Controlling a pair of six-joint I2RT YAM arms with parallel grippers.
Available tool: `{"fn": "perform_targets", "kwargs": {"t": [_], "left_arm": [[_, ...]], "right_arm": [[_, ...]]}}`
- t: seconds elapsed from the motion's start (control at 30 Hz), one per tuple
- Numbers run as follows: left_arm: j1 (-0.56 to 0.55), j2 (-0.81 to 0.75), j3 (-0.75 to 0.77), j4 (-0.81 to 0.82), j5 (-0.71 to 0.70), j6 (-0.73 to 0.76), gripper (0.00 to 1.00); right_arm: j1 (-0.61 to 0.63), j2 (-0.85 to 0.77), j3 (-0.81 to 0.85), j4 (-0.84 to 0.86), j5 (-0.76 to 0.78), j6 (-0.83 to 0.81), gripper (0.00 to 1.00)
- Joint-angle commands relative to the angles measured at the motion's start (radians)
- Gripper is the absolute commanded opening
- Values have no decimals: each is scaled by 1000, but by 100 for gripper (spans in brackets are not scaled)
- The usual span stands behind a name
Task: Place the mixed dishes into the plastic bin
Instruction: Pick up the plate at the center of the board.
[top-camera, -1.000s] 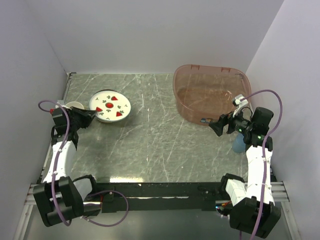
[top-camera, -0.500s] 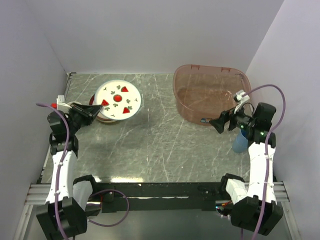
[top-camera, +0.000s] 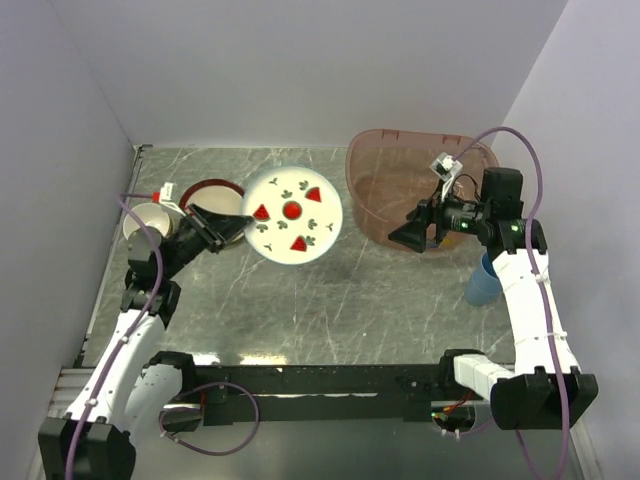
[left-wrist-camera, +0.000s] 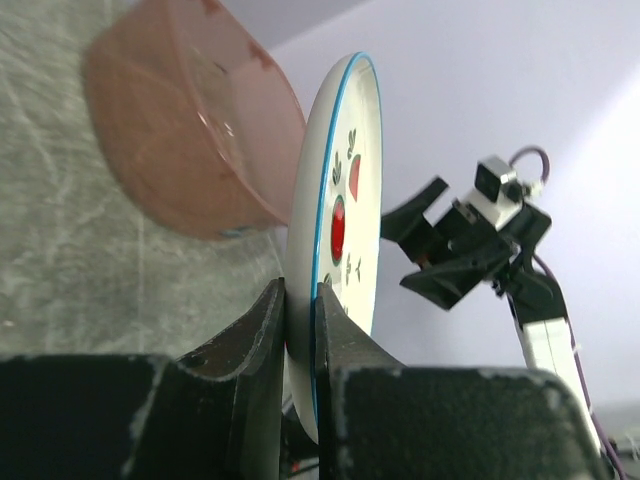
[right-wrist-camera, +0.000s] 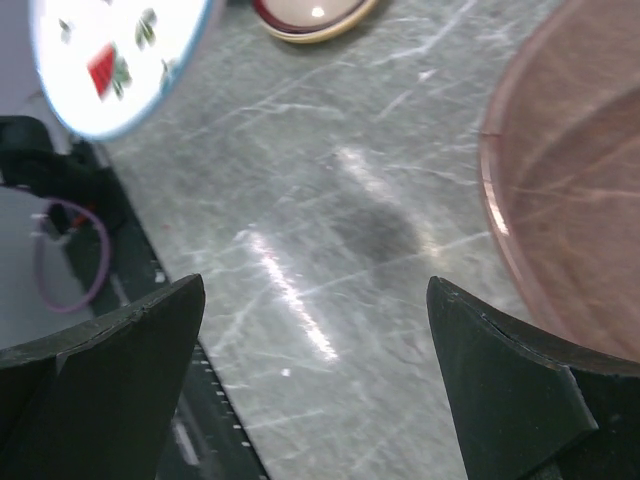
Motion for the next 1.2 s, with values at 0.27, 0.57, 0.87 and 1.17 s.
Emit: {"fn": "perform_targets", "kwargs": {"t": [0.27, 0.57, 0.87, 1.17], "left_arm": [[-287, 123, 60, 318, -180, -37, 1], [-442, 239, 132, 350, -261, 5, 1], [-536, 324, 189, 375, -302, 26, 1], [-555, 335, 209, 343, -312, 67, 2]], "right_arm": [[77, 61, 55, 120, -83, 339, 100], [81, -2, -115, 349, 35, 664, 100], [89, -22, -219, 458, 14, 771, 70], [58, -30, -215, 513, -90, 824, 0]]}}
